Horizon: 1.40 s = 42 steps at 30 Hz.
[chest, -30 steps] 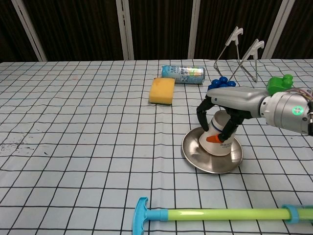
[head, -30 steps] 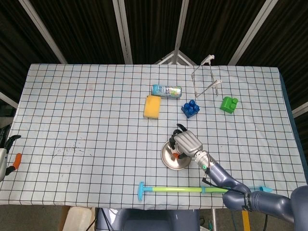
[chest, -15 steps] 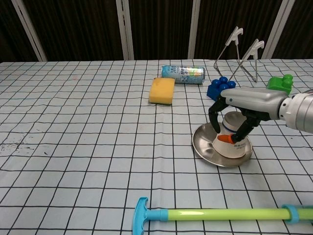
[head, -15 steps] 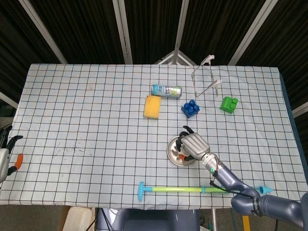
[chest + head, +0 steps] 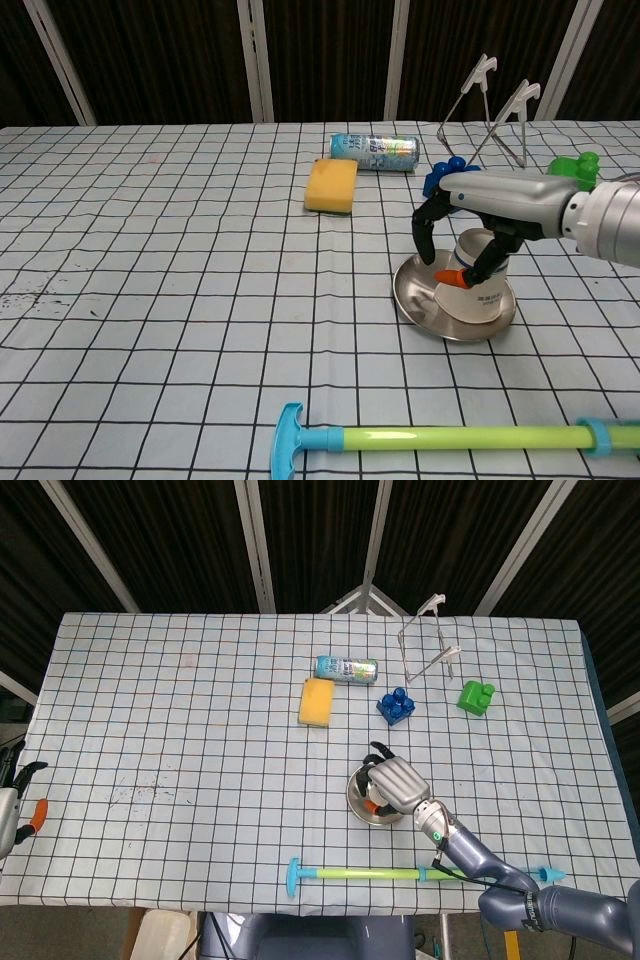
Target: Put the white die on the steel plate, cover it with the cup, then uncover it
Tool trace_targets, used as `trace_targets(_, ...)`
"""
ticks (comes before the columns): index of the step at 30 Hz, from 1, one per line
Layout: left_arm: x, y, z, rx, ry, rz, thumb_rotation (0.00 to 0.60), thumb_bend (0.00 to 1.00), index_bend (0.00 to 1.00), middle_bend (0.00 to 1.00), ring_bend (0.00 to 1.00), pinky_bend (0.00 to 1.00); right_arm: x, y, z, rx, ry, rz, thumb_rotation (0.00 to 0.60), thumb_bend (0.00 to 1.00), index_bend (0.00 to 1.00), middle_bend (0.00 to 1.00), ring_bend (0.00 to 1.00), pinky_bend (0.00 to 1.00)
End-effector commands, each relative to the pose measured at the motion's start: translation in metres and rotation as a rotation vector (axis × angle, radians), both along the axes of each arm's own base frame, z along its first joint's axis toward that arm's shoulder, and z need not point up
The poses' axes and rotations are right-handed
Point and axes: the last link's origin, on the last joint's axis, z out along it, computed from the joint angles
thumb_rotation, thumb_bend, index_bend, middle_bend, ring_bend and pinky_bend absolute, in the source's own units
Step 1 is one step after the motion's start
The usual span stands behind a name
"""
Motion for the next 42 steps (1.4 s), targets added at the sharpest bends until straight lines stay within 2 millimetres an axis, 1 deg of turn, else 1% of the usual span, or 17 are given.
trace_targets(1,0.0,0.0,0.0,0.001,0.0,-0.001,0.6,0.6,0.24,0.0,0.0,0.03,-0.005,-0.004,0.0,-0.019,0.053,0.006,0.6,0.34,0.38,0.42,0.2,0.0)
trace_targets(3,0.0,0.0,0.0,0.001,0.0,0.0,0.6,0.6,0.24,0.0,0.0,0.03,-0.008,-0.005,0.0,-0.024,0.068,-0.006,0.6,0.28,0.33,0.38,0.18,0.0)
trace_targets(5,0.0,0.0,0.0,0.001,0.001,0.001,0.6,0.6,0.25,0.0,0.0,0.03,-0.011,-0.006,0.002,-0.026,0.083,-0.022,0.6,0.25,0.29,0.37,0.17,0.0)
trace_targets(8,0.0,0.0,-0.001,-0.004,0.004,0.002,0.6,0.6,0.25,0.0,0.0,0.03,-0.014,-0.006,0.005,-0.033,0.104,-0.034,0.6,0.23,0.27,0.37,0.17,0.0)
trace_targets(23,0.001,0.0,-0.003,-0.009,0.01,0.005,0.6,0.6,0.27,0.0,0.0,0.03,-0.016,-0.004,0.014,-0.019,0.15,-0.059,0.6,0.23,0.27,0.37,0.17,0.0)
trace_targets(28,0.001,0.0,-0.004,-0.015,0.013,0.006,0.6,0.6,0.28,0.0,0.0,0.03,-0.016,-0.005,0.018,-0.028,0.159,-0.062,0.6,0.23,0.27,0.38,0.17,0.0)
trace_targets(31,0.001,0.0,-0.005,-0.018,0.016,0.005,0.6,0.6,0.28,0.0,0.0,0.03,-0.017,-0.005,0.019,-0.033,0.166,-0.064,0.6,0.23,0.29,0.41,0.19,0.0)
trace_targets(33,0.001,0.0,-0.005,-0.019,0.017,0.006,0.6,0.6,0.29,0.0,0.0,0.03,-0.018,-0.006,0.02,-0.036,0.168,-0.067,0.6,0.23,0.33,0.45,0.22,0.0)
trace_targets(35,0.001,0.0,-0.005,-0.019,0.017,0.005,0.6,0.6,0.29,0.0,0.0,0.03,-0.018,-0.007,0.021,-0.048,0.165,-0.067,0.6,0.23,0.38,0.49,0.27,0.0)
trace_targets(39,0.002,0.0,-0.005,-0.02,0.019,0.005,0.6,0.6,0.29,0.0,0.0,0.03,-0.02,-0.006,0.021,-0.063,0.164,-0.064,0.6,0.26,0.47,0.52,0.3,0.0)
trace_targets(42,0.002,0.0,-0.006,-0.021,0.018,0.003,0.6,0.6,0.29,0.0,0.0,0.04,-0.019,-0.005,0.02,-0.063,0.162,-0.061,0.6,0.28,0.5,0.53,0.31,0.0)
